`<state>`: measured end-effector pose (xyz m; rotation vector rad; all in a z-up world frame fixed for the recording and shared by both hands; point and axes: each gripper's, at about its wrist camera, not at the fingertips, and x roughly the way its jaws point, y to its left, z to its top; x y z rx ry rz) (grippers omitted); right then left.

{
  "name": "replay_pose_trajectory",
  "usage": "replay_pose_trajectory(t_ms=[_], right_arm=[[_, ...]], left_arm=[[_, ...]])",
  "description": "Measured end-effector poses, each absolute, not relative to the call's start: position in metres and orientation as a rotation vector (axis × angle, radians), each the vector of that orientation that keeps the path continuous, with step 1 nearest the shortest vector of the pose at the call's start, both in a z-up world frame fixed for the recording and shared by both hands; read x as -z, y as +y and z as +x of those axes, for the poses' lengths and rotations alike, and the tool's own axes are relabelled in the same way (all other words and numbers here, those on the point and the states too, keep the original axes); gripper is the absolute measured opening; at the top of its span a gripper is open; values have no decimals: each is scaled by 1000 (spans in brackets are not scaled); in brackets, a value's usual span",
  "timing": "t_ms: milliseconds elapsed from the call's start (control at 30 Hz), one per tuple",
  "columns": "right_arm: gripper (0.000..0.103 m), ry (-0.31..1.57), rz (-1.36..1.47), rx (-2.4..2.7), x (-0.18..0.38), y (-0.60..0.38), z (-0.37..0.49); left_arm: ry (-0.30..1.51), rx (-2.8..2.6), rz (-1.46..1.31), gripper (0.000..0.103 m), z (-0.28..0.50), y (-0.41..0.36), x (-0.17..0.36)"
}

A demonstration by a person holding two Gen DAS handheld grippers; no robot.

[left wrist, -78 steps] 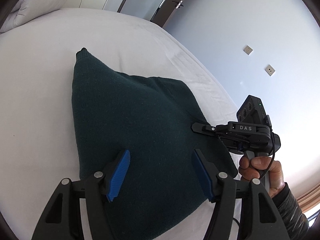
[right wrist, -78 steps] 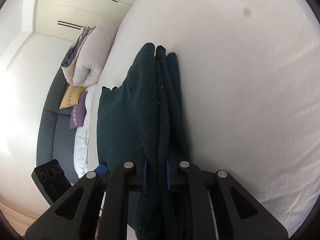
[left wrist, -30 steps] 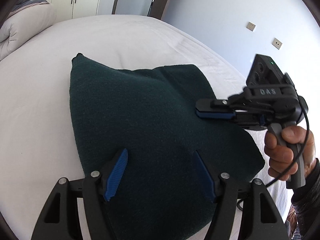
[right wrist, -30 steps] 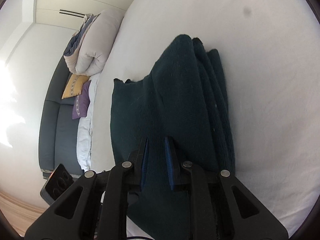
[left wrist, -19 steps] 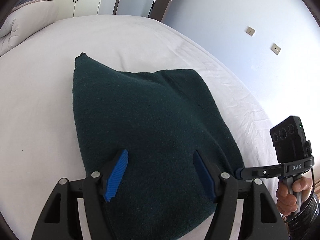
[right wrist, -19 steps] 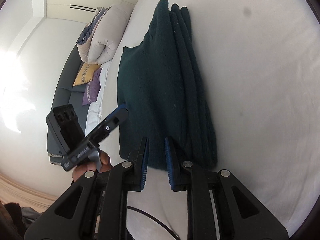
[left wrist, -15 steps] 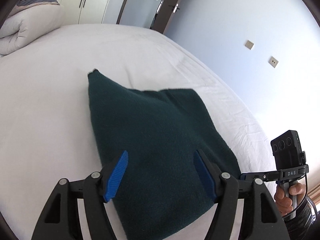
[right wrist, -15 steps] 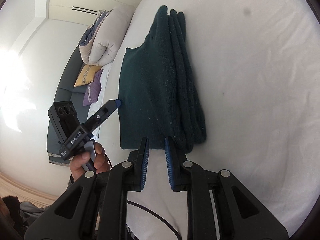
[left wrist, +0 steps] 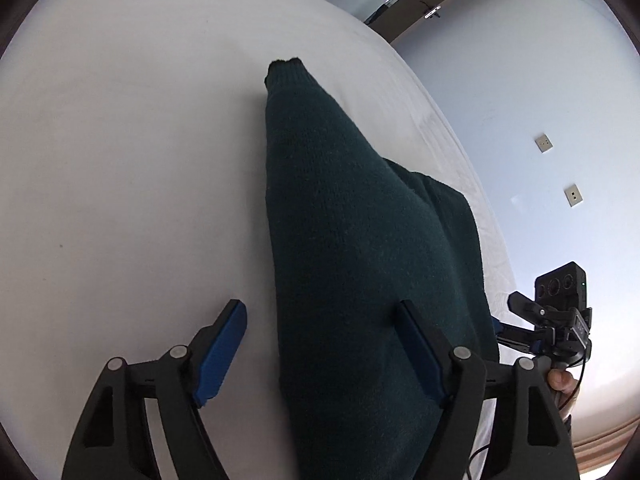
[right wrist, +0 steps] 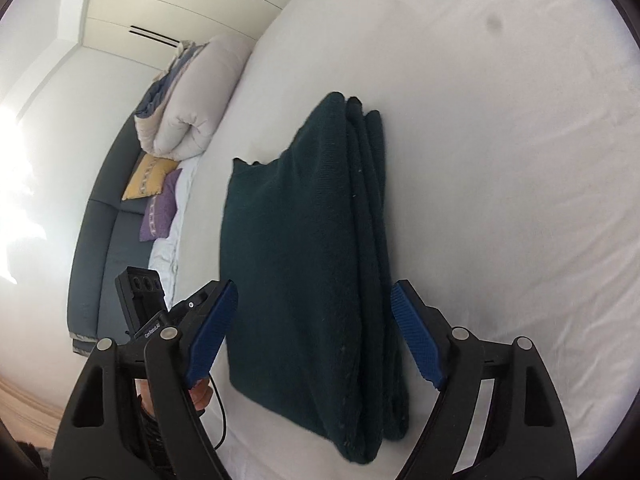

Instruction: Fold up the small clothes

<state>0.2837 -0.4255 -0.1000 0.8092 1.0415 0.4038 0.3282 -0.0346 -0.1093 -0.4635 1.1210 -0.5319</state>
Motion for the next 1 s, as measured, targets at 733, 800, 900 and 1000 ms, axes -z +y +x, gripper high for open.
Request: replay_pose_trajectory(t_ms=[733,800,900,1000], right_arm=[[22,1026,524,-347,47,-295,313],[22,1018,531,-387,39,-269,312],[22,1027,538,-447,34,-227,310],[22,1055,526,-482,39,-183,308]], left_arm=[[1078,460,-279,38,306,8,31],[1071,443,-258,38,298,31,19],[1063,400,-244,38,282,72,12],[1069,369,-262,38,271,107,24]])
